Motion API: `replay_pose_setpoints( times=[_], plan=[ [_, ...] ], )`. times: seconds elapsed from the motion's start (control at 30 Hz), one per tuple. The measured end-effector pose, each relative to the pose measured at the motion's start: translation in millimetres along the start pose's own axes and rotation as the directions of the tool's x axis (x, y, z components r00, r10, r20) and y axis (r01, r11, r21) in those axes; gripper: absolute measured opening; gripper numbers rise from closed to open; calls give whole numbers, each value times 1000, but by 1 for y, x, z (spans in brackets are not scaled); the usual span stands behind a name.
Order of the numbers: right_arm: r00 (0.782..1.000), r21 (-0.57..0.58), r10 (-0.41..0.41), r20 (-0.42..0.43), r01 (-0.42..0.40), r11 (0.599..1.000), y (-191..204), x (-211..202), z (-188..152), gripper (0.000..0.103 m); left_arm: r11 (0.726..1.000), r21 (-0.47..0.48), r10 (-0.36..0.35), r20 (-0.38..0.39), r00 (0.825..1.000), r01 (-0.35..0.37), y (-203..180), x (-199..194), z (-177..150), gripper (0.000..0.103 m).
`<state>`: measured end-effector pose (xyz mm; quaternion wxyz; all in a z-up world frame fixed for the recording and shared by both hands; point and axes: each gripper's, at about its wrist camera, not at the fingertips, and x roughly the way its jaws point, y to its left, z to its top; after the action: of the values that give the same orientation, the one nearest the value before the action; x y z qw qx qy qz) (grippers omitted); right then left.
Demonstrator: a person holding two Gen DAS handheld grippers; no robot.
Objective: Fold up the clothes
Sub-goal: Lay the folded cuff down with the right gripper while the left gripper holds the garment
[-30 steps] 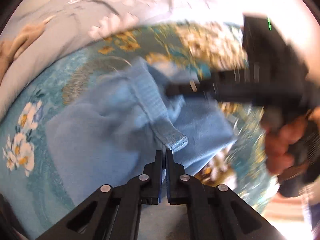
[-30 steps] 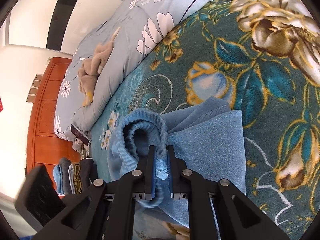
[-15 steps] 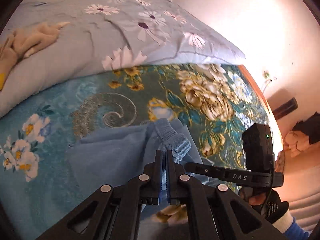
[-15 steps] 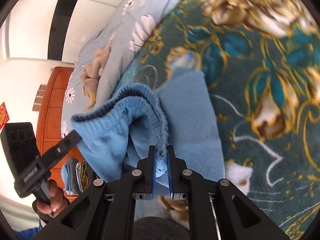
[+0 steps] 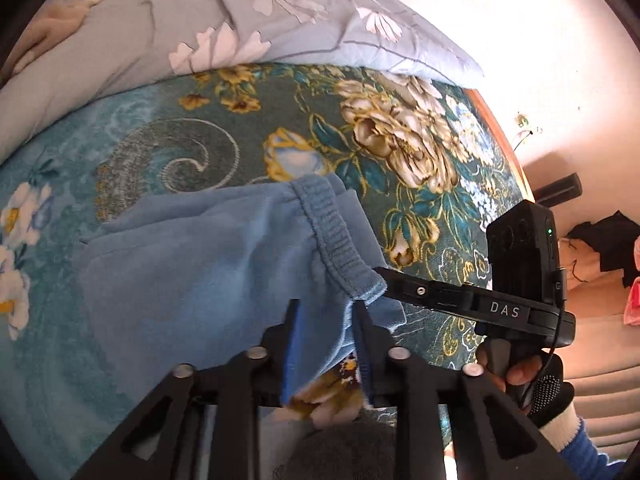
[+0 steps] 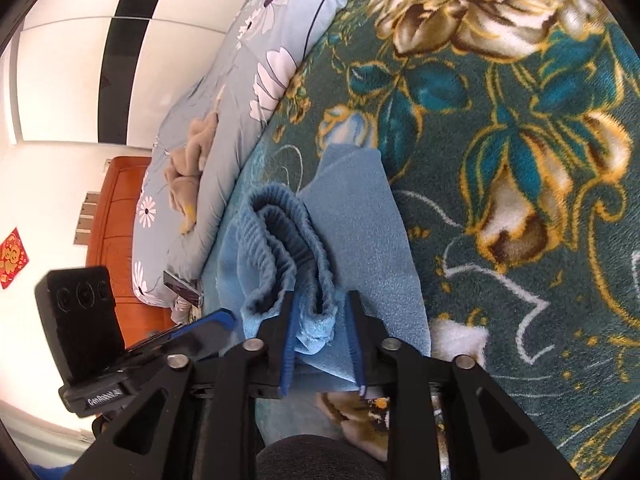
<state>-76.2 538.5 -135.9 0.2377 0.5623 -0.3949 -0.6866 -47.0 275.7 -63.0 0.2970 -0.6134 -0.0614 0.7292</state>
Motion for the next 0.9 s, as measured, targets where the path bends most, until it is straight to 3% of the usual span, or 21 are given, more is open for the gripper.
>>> replay_pose_setpoints(
  times=[0.03,0.13,0.27,0.33,0.47,0.7,0.77,0.83,0.9],
  plan=[
    [1000,3,15,5,-15,1000,-1,-2,1,37,1000,-19,20,26,999,-20,10,-11,-2,55],
    [998,14,63,12,-63,998,0,-2,2,53,989,-128,79,45,996,-72,50,-29,-11,56],
    [993,51,115,27,-117,992,-1,2,6,58,951,-288,121,21,992,-109,100,-39,-36,56],
    [998,38,64,8,-64,997,2,8,9,60,933,-342,122,9,993,-111,117,-41,-51,56],
    [1000,-9,14,-27,-15,1000,11,19,12,63,921,-374,113,-18,993,-112,127,-41,-69,57],
    [995,-110,-70,-66,63,992,41,32,8,64,929,-360,99,3,995,-91,119,-50,-73,58],
    [992,-106,-110,-63,103,989,43,31,7,57,934,-346,100,7,995,-91,116,-52,-73,60],
    [990,-103,-130,-62,123,987,46,30,6,29,935,-344,98,6,995,-90,115,-52,-73,60],
    [991,-120,-126,-56,118,986,51,26,5,24,934,-347,93,6,996,-85,114,-52,-74,60]
  ],
)
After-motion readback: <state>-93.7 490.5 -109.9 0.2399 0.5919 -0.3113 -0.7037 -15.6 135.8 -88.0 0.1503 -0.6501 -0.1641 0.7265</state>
